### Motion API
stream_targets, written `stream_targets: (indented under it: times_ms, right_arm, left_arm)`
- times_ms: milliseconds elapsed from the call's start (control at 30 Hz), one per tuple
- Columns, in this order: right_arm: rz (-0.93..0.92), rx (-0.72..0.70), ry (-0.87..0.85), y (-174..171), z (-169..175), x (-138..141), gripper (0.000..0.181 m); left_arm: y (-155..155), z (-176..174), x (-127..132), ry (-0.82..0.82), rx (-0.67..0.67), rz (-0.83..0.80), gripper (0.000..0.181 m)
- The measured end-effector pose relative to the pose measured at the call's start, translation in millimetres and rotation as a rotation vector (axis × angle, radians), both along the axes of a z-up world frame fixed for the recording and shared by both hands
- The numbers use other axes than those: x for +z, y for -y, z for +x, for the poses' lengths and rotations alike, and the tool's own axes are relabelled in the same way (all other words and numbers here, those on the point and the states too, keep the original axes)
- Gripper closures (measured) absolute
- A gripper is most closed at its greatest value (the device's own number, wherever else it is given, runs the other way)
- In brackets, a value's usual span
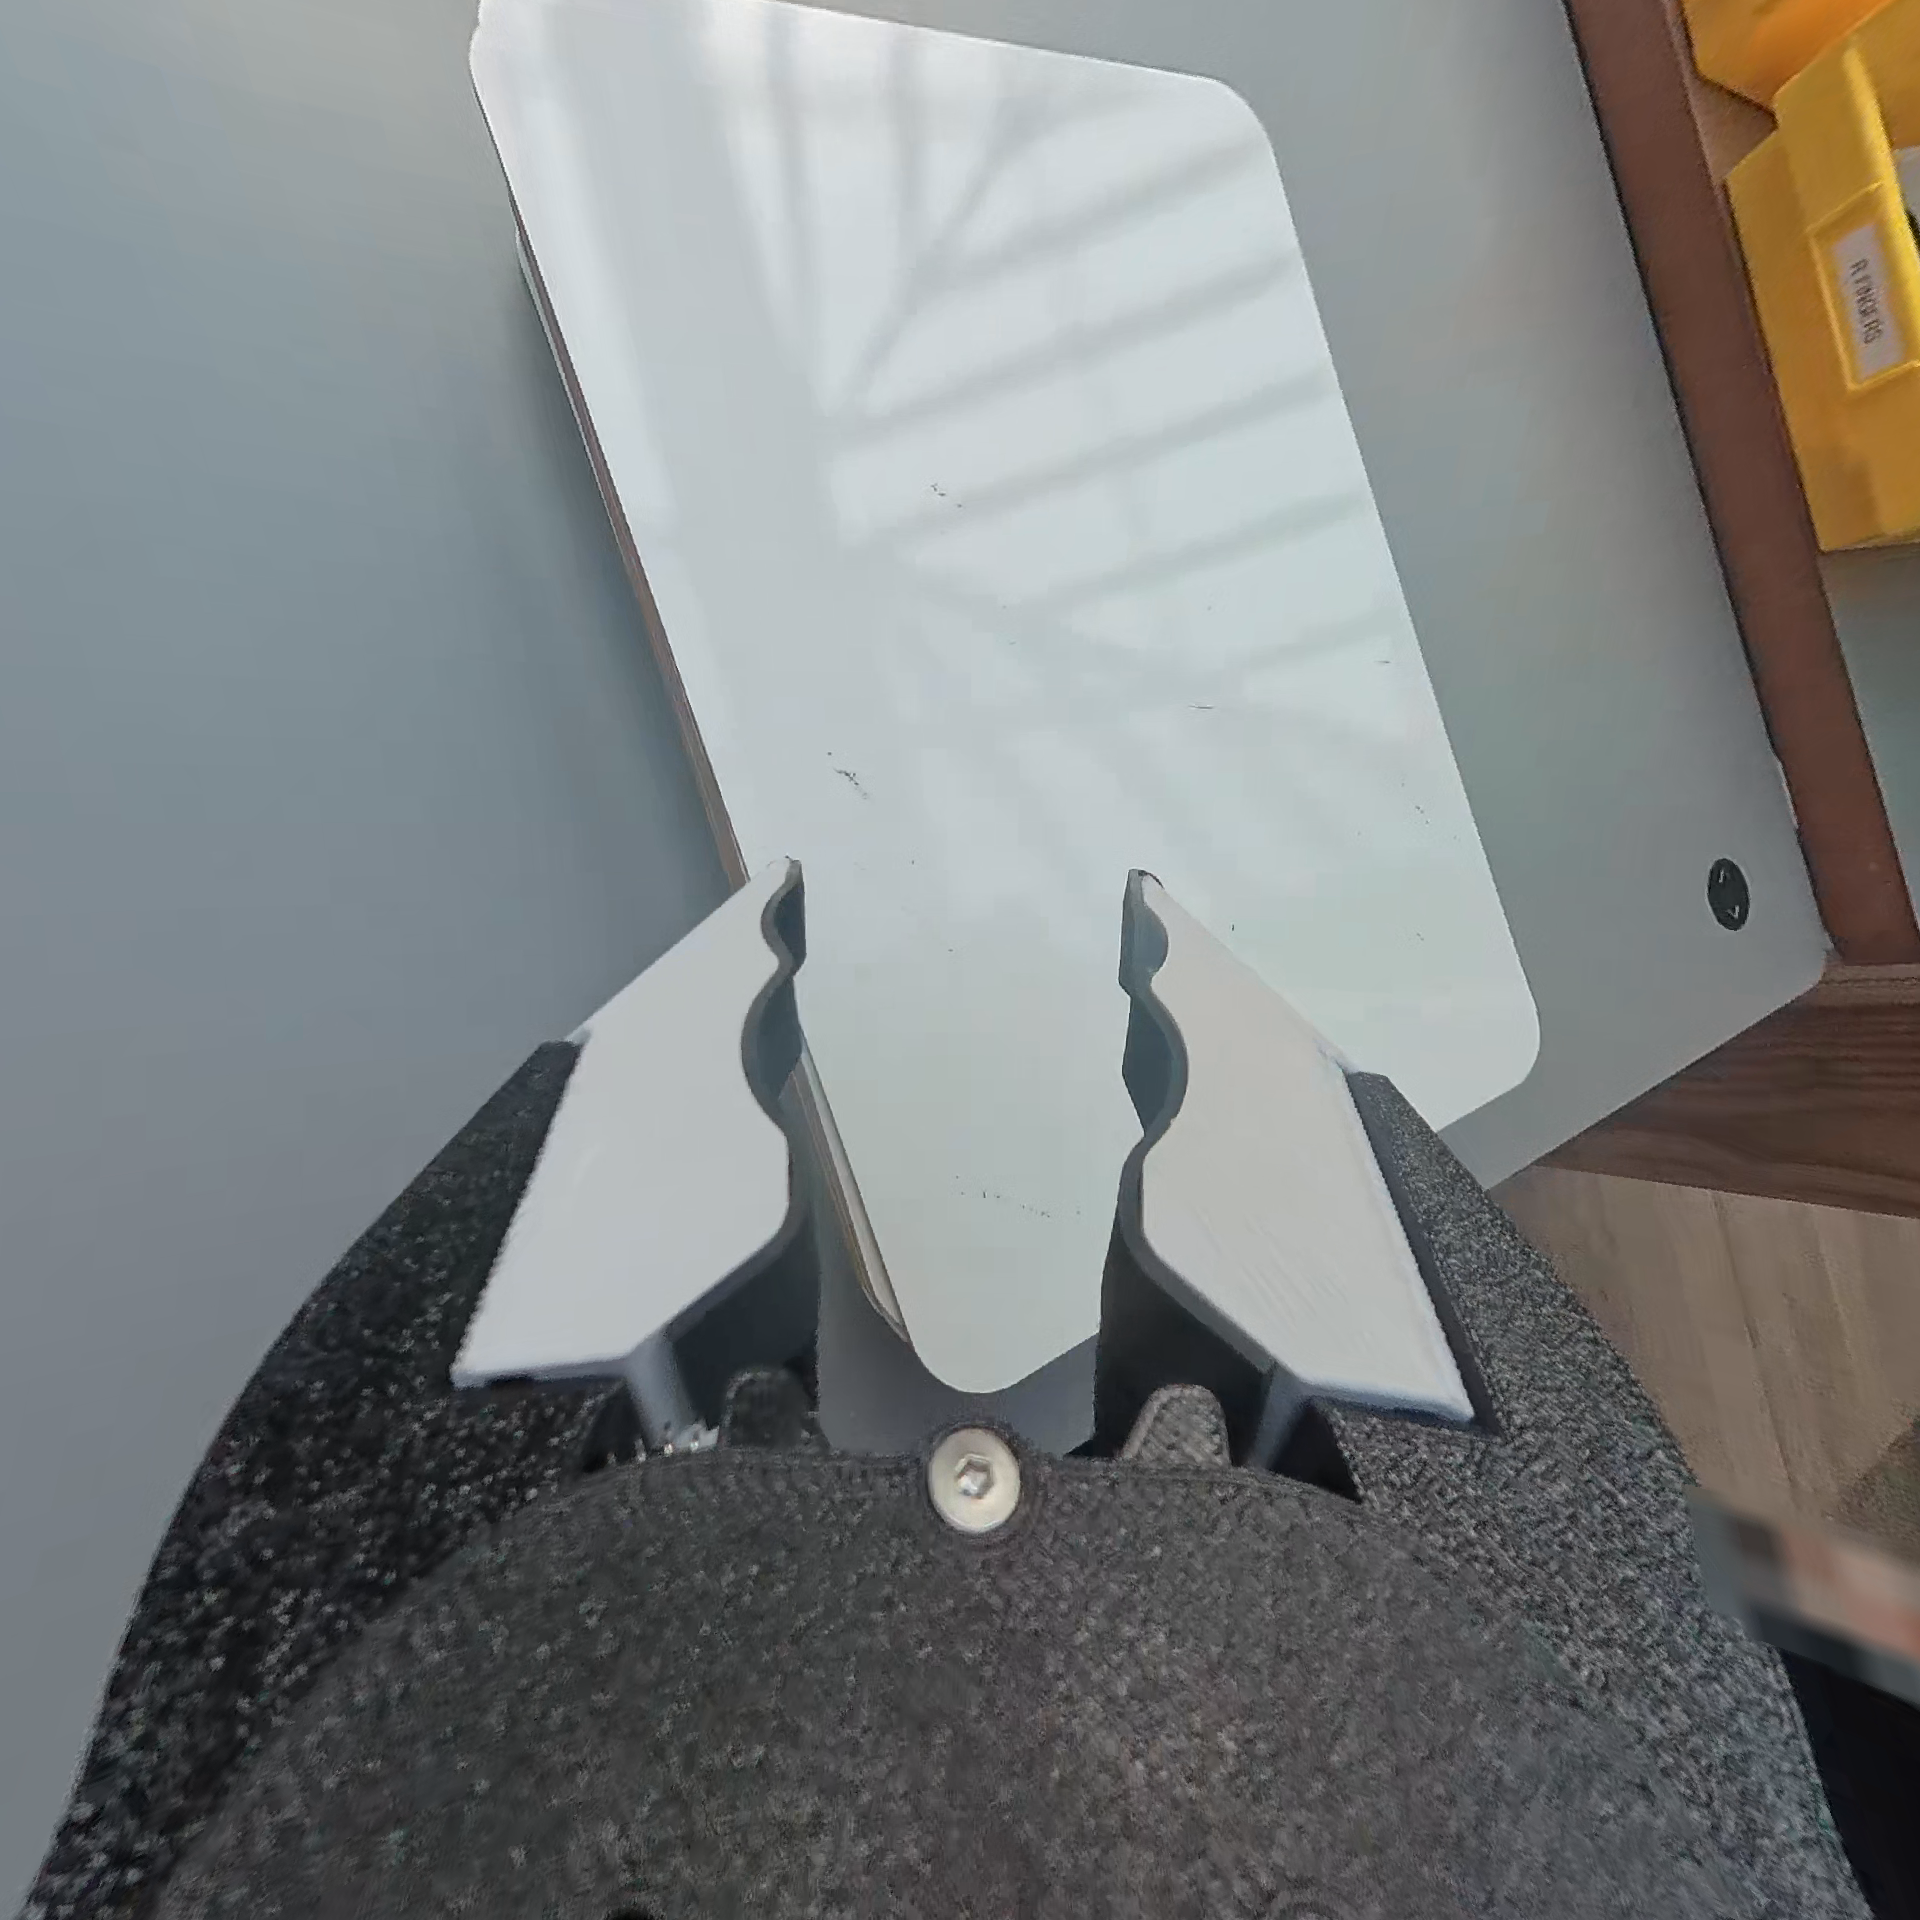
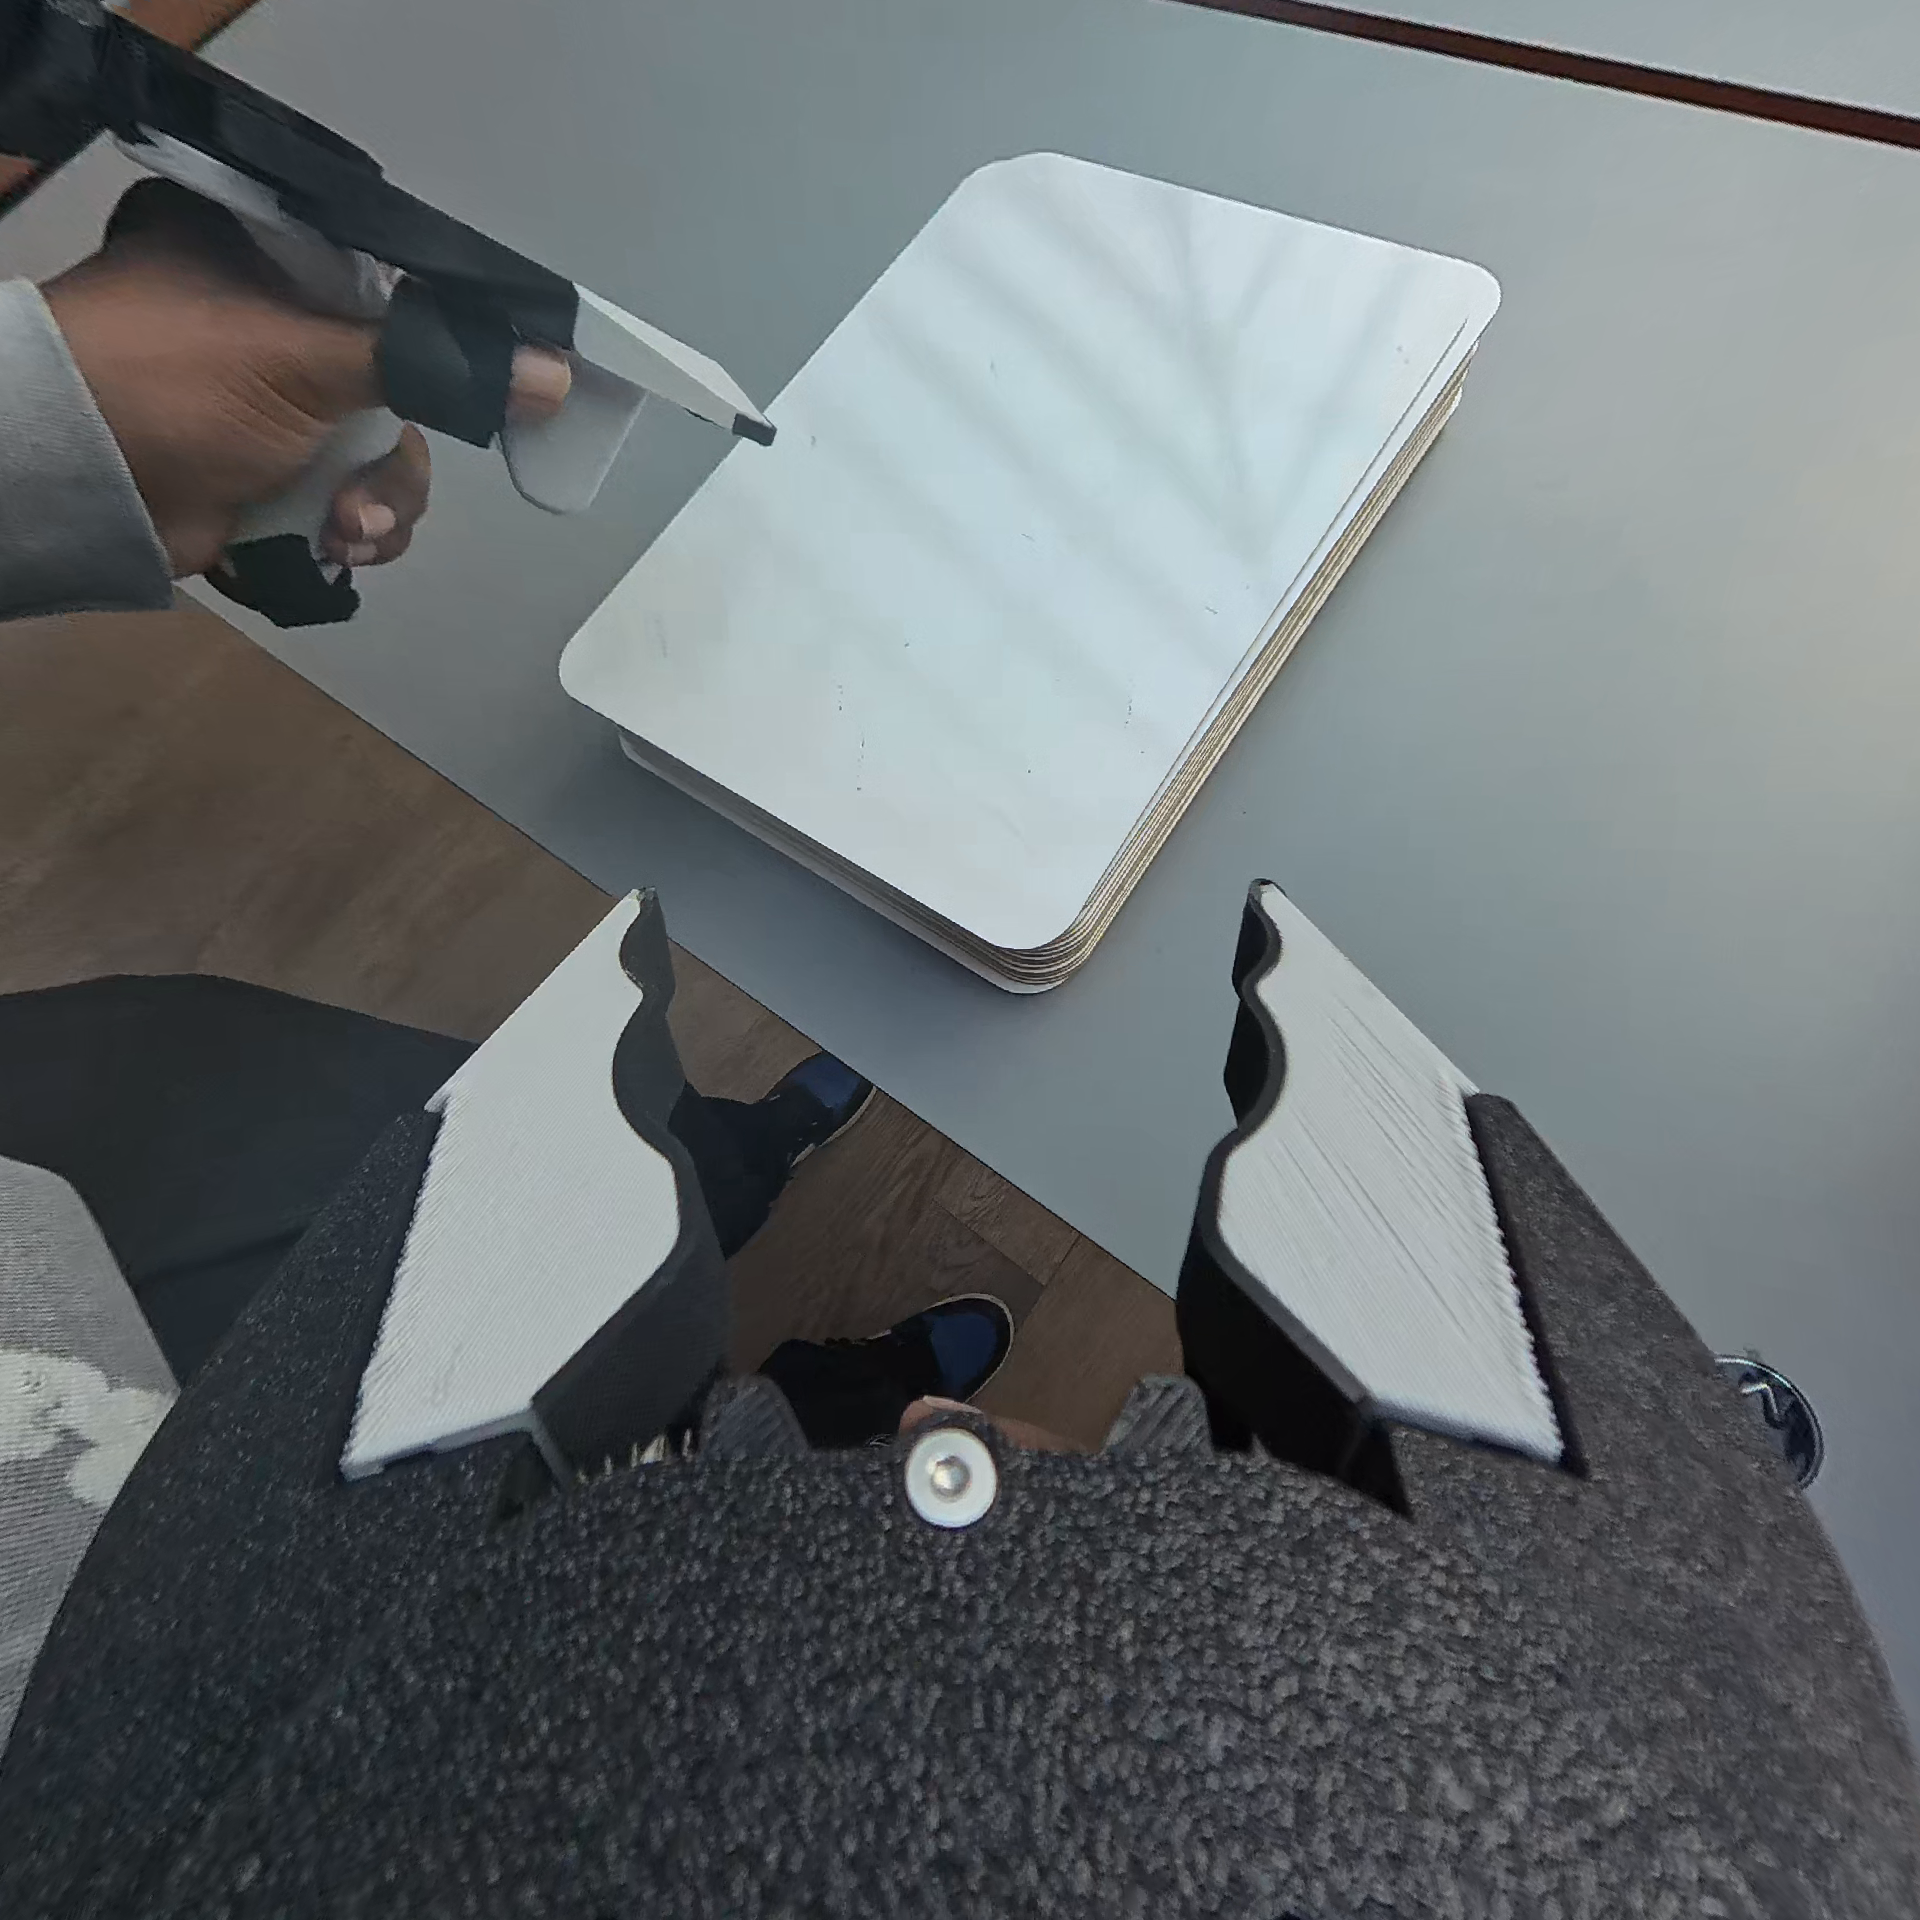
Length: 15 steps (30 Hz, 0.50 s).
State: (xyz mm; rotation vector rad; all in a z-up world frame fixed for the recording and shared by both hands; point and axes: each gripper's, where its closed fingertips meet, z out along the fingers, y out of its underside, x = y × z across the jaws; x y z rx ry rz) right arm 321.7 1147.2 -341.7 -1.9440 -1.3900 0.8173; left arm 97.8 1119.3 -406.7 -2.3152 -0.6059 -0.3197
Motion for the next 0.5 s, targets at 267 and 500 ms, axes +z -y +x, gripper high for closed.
stream_targets:
  times_ms: [267,500]
  right_arm:
    - [-0.031,0.034,0.081,-10.6,-16.6,-51.5,0.068]
    - [-0.027,0.11,0.2,-15.7,-30.3,-99.9,0.061]
  left_arm:
    - [25.9,36.6,-1.0,0.096,-0.17,0.068,0.086]
    - [50.3,61.8,-25.8,-0.16,-0.45,-0.033,0.066]
